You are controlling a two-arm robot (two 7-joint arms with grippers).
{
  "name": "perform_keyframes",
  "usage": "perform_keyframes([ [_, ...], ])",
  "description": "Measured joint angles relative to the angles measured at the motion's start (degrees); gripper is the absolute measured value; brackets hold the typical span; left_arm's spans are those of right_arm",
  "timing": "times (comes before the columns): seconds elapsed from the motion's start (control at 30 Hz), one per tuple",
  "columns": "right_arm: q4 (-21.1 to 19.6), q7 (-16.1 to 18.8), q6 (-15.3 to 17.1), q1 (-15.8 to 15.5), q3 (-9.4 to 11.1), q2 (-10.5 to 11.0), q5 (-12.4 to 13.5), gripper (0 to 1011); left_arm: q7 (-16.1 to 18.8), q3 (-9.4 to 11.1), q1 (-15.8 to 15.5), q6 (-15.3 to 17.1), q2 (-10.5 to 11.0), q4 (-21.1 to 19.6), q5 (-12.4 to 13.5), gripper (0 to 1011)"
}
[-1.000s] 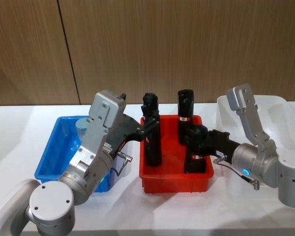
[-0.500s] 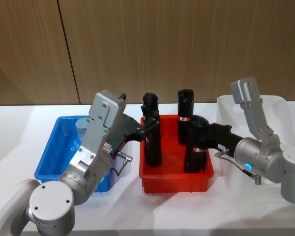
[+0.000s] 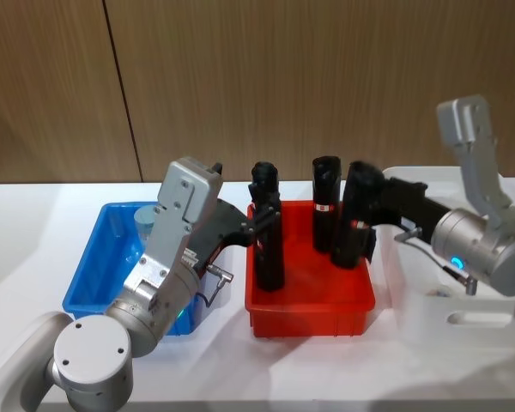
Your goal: Pick the cotton swabs from the blue box and place them into the white box.
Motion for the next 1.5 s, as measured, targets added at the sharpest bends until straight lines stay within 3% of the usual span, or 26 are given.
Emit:
perform_keyframes([
  [0.43, -4.45, -0.66, 0.19, 0.83, 2.39, 1.79, 1.92, 360, 0.00, 0.00, 0.00, 0.00, 0.00, 0.00, 0.00, 1004],
  [0.8, -5.88, -1.92, -0.80, 1.33, 4.52, 3.65, 2.62, 360, 0.00, 0.00, 0.00, 0.00, 0.00, 0.00, 0.00, 1004],
  [1.13, -4.51, -2.78, -2.49, 1.42, 5.88, 5.17, 1.61, 360, 0.00, 0.00, 0.00, 0.00, 0.00, 0.00, 0.00, 1004],
  [1.5, -0.02, -3.39, -3.89, 1.66, 6.23, 5.65, 0.09, 360, 0.00, 0.00, 0.00, 0.00, 0.00, 0.00, 0.00, 1004],
])
